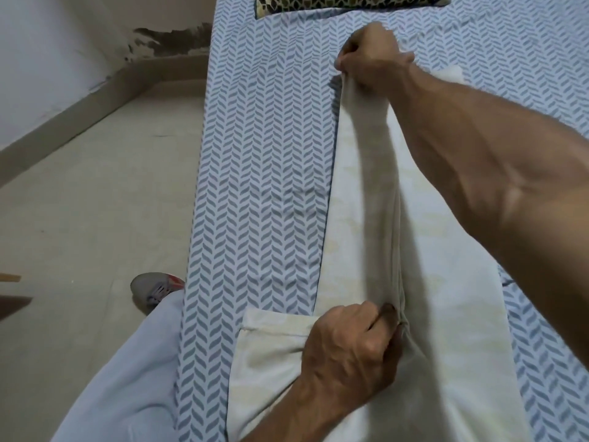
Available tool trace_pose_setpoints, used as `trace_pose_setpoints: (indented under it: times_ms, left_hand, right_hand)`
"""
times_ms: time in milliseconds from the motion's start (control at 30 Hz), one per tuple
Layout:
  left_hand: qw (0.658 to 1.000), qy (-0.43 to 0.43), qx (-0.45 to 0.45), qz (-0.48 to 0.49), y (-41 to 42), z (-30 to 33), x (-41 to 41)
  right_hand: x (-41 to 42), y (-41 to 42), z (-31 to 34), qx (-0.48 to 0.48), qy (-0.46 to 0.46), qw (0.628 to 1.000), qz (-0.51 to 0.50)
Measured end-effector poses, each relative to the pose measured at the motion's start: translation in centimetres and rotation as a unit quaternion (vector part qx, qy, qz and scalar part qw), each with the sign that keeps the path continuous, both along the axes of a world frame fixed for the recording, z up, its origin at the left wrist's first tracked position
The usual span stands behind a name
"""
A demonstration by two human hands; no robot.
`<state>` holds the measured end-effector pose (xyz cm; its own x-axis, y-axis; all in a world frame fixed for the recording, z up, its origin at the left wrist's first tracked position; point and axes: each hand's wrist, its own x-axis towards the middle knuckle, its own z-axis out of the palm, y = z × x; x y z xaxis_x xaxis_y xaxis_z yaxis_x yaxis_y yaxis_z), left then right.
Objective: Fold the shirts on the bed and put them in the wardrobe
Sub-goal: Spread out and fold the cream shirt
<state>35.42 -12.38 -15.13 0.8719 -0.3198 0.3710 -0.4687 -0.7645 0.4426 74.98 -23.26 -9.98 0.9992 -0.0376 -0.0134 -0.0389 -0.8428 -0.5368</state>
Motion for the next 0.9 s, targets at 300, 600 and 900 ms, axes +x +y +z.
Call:
trace_pose_setpoints:
  times_ms: [300,600,900]
  left_hand:
    - [0.999,0.01,0.019,-0.025,0.0,0.1,-0.1]
    - [0.999,0.016,0.037,-0.03,-0.1,0.1,0.0]
    - [0.994,0.093,0.058,-0.026,-0.3,2.0,-0.2]
  right_hand:
    - [-2.2,-1.6,0.4,-0.034,-0.16,0.986,-0.041]
    - [-9.4,-5.0,-1.5,-0.061,-0.095,0.99,0.08]
    - [-28.4,-5.0,-0.2,-0.039,-0.116,0.992,0.017]
